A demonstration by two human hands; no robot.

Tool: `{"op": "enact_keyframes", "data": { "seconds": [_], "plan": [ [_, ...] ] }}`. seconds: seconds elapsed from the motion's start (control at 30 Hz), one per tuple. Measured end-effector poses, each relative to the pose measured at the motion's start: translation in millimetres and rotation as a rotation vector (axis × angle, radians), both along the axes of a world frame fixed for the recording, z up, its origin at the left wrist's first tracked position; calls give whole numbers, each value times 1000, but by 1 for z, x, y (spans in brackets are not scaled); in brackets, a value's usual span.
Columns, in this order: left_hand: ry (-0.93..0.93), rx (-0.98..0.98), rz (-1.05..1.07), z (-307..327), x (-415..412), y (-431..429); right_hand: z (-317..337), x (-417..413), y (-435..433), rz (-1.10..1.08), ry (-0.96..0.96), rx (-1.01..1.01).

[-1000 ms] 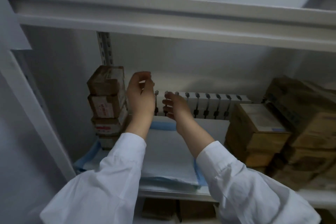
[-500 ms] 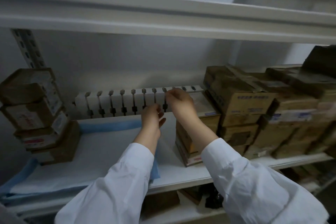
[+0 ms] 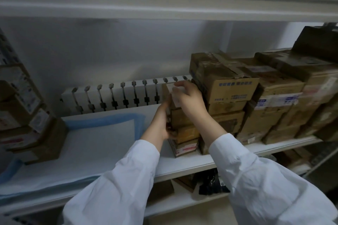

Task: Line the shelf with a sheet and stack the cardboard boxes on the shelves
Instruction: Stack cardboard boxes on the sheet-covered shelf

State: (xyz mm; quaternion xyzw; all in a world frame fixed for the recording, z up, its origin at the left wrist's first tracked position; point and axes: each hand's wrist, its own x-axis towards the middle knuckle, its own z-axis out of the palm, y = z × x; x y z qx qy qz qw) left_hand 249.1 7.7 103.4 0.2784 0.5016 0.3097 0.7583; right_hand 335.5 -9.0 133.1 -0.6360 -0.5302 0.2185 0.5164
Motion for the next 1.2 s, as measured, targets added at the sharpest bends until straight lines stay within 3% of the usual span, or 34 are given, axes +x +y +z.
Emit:
{"op": "enact_keyframes", "data": {
  "seconds": [0.27,0.5,0.63,0.83,1.0,1.2],
  "plan": [
    [-45,112,81,8,-7,-9,-6,1,-1,-4,8,111],
    [-151,165,272,1,-35,2,-7,-3,-5,-100,10,166],
    [-194,200,405,-4,-56,11,-24,-7,1,-114,-10,-88],
    [-213,205,466,-17,-77,13,-46,-10,2,-109,-288,-480],
    [-209,192,446,-22,-83,12,-72,-9,8,-168,-531,-608],
    [-189,185,406,-24,-87,14,-76,-9,9,-227,-573,-653]
  ]
}}
